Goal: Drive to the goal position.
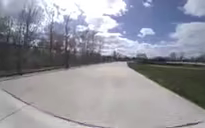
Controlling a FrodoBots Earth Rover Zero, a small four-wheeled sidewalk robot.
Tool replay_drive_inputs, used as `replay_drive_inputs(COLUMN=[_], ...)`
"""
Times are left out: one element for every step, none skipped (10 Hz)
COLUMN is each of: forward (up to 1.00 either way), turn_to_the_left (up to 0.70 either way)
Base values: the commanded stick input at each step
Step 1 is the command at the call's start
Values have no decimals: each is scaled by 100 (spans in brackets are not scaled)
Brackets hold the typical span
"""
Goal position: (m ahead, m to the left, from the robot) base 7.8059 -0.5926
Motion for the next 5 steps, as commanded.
replay_drive_inputs(forward=[85, 85, 90, 98, 100], turn_to_the_left=[0, 0, 0, 0, 0])
